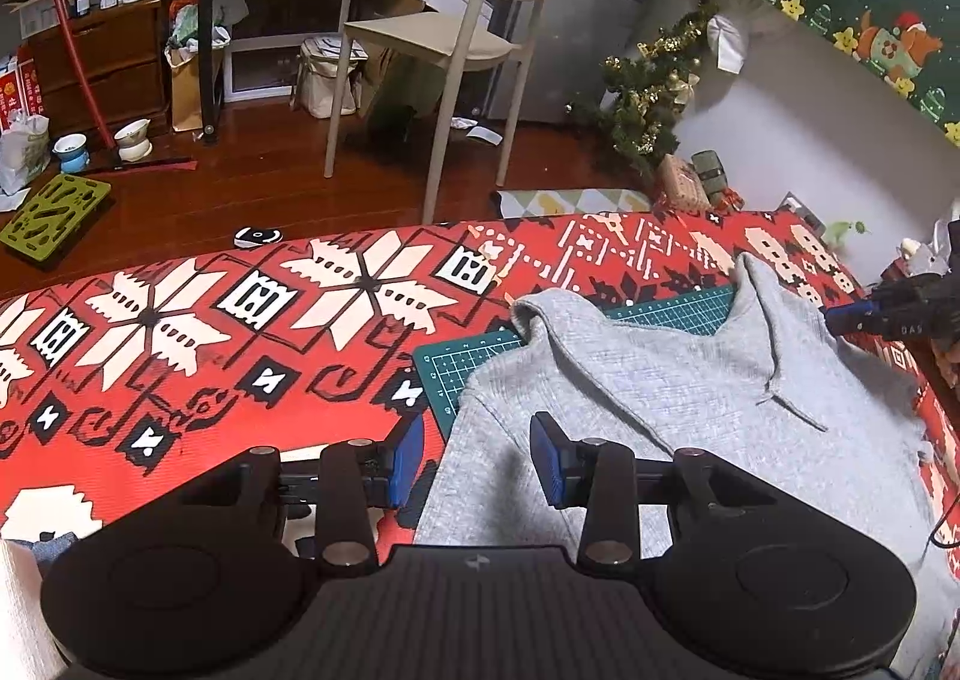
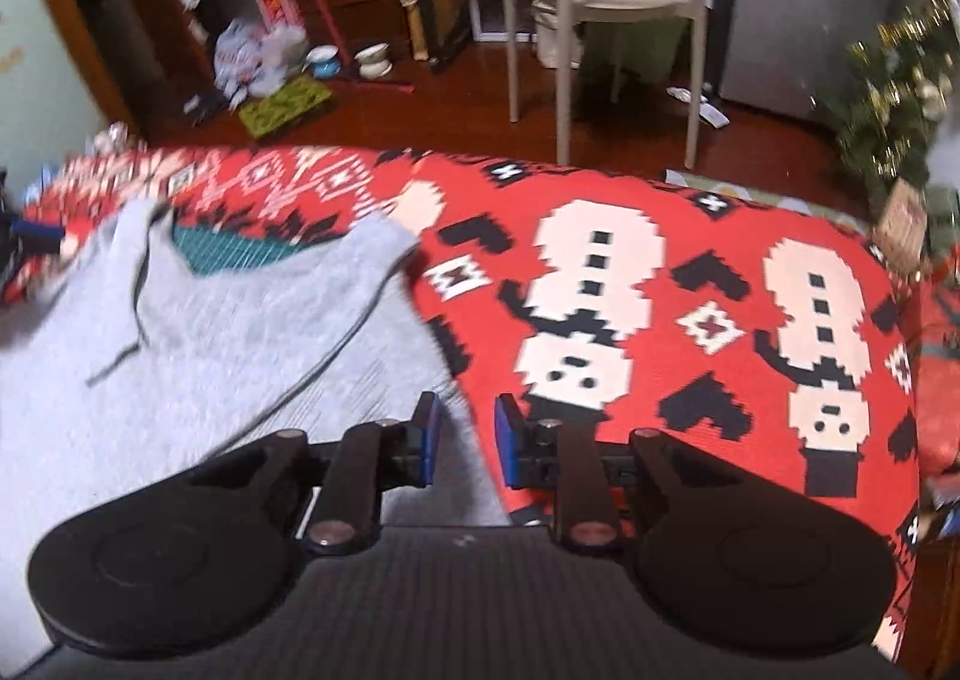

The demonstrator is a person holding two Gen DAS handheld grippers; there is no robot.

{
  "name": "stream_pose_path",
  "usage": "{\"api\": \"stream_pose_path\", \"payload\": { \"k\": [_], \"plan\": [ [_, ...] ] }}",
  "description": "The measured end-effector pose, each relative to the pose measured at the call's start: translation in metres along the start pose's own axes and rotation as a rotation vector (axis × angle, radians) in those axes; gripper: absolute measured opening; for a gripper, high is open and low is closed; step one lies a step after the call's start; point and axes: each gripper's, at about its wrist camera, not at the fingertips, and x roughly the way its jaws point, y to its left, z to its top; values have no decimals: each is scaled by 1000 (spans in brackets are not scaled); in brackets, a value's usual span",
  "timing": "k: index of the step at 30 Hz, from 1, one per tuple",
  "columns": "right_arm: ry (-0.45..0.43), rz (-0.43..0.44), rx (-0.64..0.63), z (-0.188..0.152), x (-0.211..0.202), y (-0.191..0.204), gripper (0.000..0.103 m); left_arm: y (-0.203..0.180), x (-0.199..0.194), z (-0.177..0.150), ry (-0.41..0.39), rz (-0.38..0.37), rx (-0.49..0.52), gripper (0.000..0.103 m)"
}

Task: Fold clothes

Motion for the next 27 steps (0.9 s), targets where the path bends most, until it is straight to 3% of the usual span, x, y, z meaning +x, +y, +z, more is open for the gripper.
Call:
{"api": "stream_pose_path", "payload": {
  "k": [4, 6, 10, 13, 19, 27],
  "plan": [
    [10, -52, -101, -2, 3, 21, 16, 0, -1, -4, 9, 2, 5, 38],
    [5, -84, -121, 0, 2, 24, 6, -1, -1, -6, 13, 3, 9, 38],
    [-3, -141, -61, 5, 2, 4, 6, -3, -1, -11, 25, 3, 33, 38],
    [7, -99, -27, 6, 1, -8, 8, -5, 0, -13, 34, -3, 51, 38],
    [-104, -66, 124, 16, -17, -35, 11, -6, 3, -11, 36, -7, 52, 38],
    [-22, -47, -13, 12, 11, -7, 17, -8, 6, -11, 40, -12, 53, 38]
  ]
}}
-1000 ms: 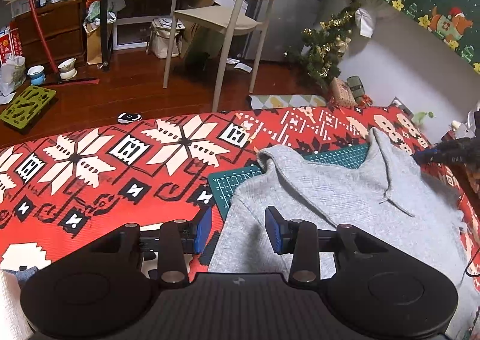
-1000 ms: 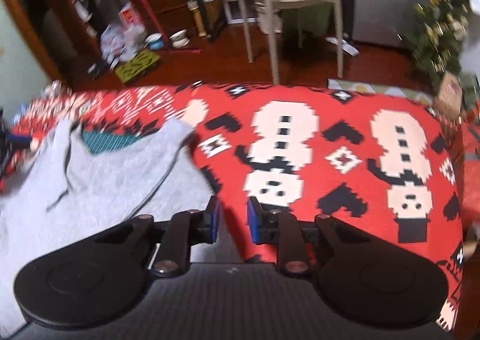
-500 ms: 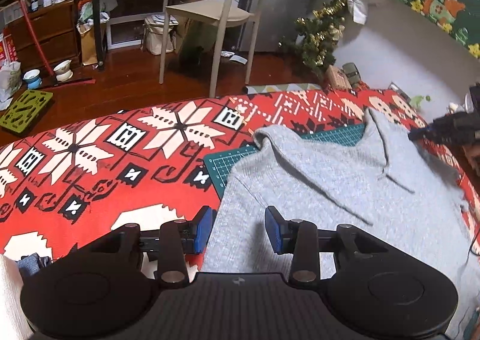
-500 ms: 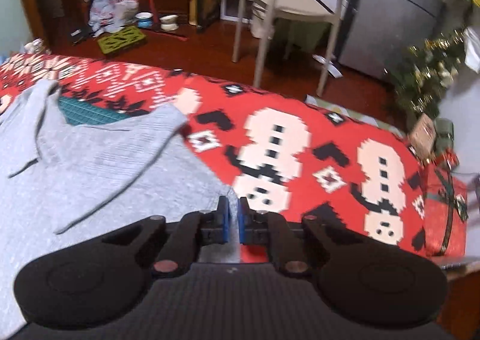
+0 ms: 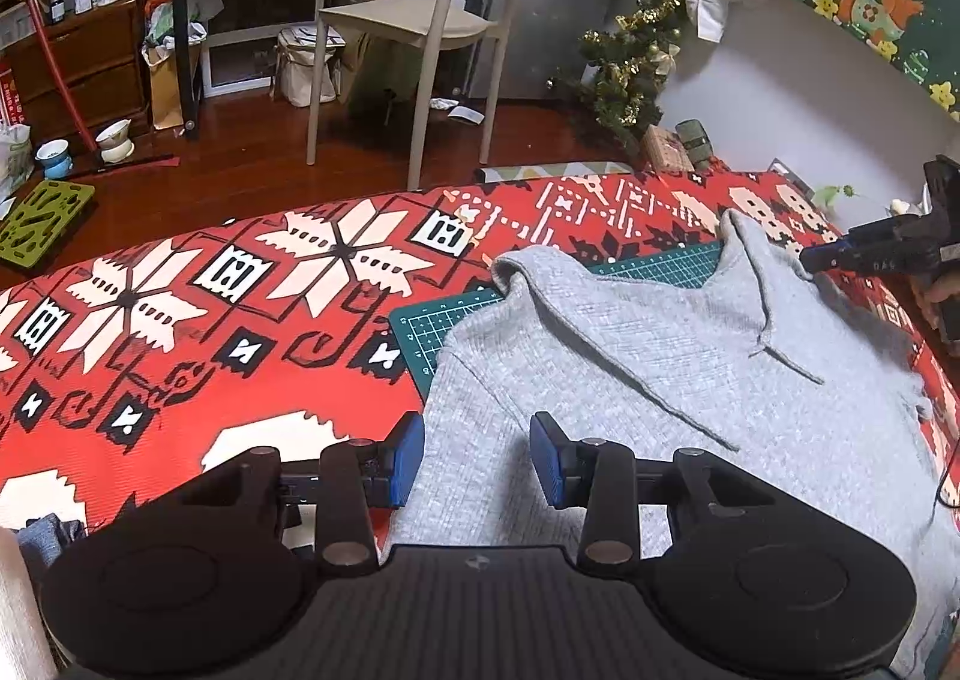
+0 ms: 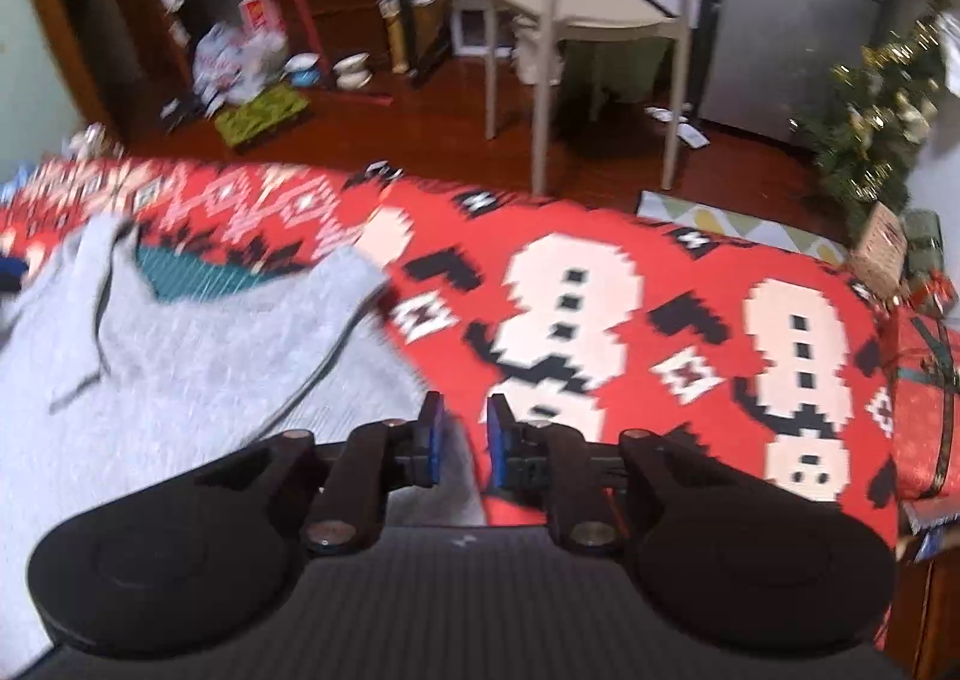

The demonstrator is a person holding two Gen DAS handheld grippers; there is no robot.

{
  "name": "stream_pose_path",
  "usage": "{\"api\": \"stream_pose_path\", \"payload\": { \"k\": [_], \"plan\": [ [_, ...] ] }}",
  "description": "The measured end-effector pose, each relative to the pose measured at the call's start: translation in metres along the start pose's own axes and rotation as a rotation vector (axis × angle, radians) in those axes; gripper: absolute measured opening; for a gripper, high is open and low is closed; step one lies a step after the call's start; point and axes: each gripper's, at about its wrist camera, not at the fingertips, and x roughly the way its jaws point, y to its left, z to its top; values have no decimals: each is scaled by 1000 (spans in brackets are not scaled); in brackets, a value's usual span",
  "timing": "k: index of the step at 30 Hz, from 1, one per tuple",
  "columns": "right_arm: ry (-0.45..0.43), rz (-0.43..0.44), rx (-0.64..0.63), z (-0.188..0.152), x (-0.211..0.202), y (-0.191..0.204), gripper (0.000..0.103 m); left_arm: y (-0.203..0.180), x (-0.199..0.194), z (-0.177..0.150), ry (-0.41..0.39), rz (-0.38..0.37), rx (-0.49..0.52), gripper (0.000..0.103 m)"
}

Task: Fold clothes

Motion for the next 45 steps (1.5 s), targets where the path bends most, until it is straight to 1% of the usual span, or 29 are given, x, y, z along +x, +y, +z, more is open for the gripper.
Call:
{"api": "stream_pose_path", "payload": {
  "k": [2, 3, 4, 6, 8, 10, 12, 15, 16, 17, 19, 21, 23, 24, 28, 29, 30, 31, 32, 33, 34, 36, 38, 39, 41, 43, 45],
  "plan": [
    [-1, -16, -50, -3, 0, 10, 15, 1, 1, 0, 3, 1, -4, 38],
    [0, -22, -76, -4, 0, 14, 12, 2, 1, -1, 4, 2, -5, 38],
    [3, -39, -103, -3, 0, 17, 6, 2, 1, 0, 2, 2, -4, 38],
    [8, -87, -149, -3, 0, 21, 5, 3, 1, 0, -1, 3, -2, 38],
    [7, -130, -129, 1, 2, 16, 5, 3, 1, 1, -5, 4, 0, 38],
    [-1, -125, -80, 4, 2, 8, 5, 4, 1, 2, -8, 5, 2, 38],
    [-4, -123, -72, 5, 1, 7, 6, 4, 1, 2, -12, 6, 4, 38],
    [-46, -126, -35, 10, -8, 2, 9, 5, 1, 3, -17, 6, 8, 38],
    [-66, -122, -19, 12, -11, 1, 16, 4, 1, 5, -22, 3, 16, 38],
    [-84, -111, -7, 15, -14, 0, 17, 3, 2, 8, -29, -4, 23, 38],
    [-118, -61, -3, 22, -14, 3, 18, 0, 5, 15, -43, -17, 32, 38],
    [-129, -14, -25, 29, -9, 12, 22, -3, 10, 24, -57, -29, 38, 38],
    [-125, 29, -35, 35, 1, 21, 34, -7, 17, 31, -65, -40, 45, 39],
    [-114, 41, -35, 38, 8, 23, 37, -8, 21, 35, -64, -45, 53, 39],
    [-67, 65, -25, 47, 33, 30, 37, -13, 40, 46, -45, -57, 76, 39],
    [-60, 73, -24, 47, 38, 32, 32, -13, 45, 48, -36, -61, 78, 39],
    [-59, 80, -27, 48, 40, 34, 25, -13, 51, 50, -20, -66, 82, 38],
    [-60, 87, -33, 47, 43, 36, 11, -14, 56, 51, -8, -64, 95, 18],
    [-68, 70, -49, 47, 44, 39, 10, -16, 59, 51, -2, -57, 113, 1],
    [-79, 44, -68, 47, 44, 42, 7, -19, 59, 50, -16, -41, 138, 3],
    [-96, 21, -83, 47, 43, 45, 7, -20, 57, 49, -43, -33, 144, 3],
    [-115, 7, -73, 46, 43, 45, 7, -20, 53, 47, -89, -16, 153, 3],
    [-114, 6, -69, 43, 44, 44, 9, -15, 55, 45, -76, 4, 148, 4],
    [-111, 6, -68, 42, 45, 43, 9, -13, 55, 44, -69, 15, 146, 8],
    [-125, -1, -52, 43, 40, 41, 17, -7, 53, 42, -50, 39, 136, 16],
    [-149, -4, -45, 45, 31, 41, 18, 4, 42, 40, -58, 14, 94, 36],
    [-175, 0, -58, 48, 20, 44, 19, 14, 29, 36, -73, 8, 63, 38]
  ]
}}
